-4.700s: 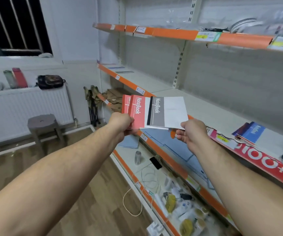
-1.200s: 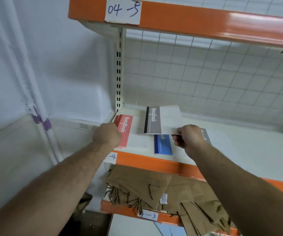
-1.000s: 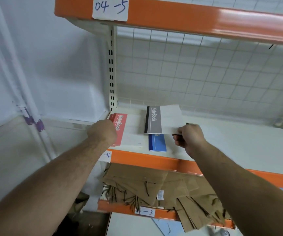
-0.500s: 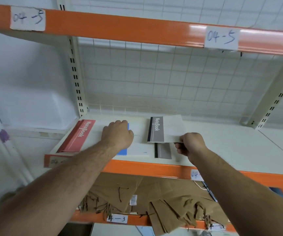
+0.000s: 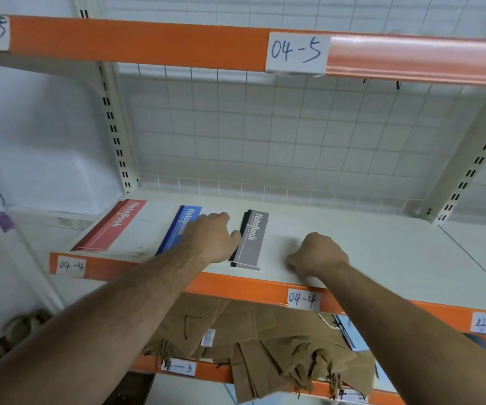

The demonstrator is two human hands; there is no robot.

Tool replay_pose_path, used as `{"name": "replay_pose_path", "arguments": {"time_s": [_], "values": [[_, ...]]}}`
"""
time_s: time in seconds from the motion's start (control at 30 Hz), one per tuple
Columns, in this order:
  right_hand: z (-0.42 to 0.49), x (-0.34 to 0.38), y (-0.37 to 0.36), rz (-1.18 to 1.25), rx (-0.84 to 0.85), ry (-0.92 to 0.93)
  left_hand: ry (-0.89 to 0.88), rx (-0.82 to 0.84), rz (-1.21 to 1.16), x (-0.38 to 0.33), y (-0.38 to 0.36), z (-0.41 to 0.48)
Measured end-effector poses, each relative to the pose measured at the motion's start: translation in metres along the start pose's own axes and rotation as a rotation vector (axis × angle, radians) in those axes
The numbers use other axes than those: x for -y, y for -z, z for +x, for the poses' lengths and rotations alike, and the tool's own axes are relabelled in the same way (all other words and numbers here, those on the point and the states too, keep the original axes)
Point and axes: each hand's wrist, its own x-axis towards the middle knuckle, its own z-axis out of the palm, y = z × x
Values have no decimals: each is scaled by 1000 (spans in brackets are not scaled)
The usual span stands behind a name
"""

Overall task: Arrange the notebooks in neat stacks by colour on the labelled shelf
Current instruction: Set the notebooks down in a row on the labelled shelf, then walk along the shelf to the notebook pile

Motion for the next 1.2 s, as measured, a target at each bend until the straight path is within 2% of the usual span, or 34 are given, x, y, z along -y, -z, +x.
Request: {"name": "replay_pose_path", "arguments": {"time_s": [0.2,0.3,0.43,0.67,0.97,1.2], "values": [[-11,-15,7,-201,-85,133,-190,71,80,-31,-2,10],[-20,-31,12,-301,-78,128,-295,126,92,-57,-6,14],[-42,-57,22,-237,-66,19,-451,174,83,-94,-13,11],[-105,-110,29,-136,-214,-242,-730,244,62,-157,-28,-15],[-215,-185,30,-109,-268,-570,-1071,305,27,-248,-52,-88],[-272,-266,43,-90,-329,-684,-1225,290,86,-333,-72,-142]]}}
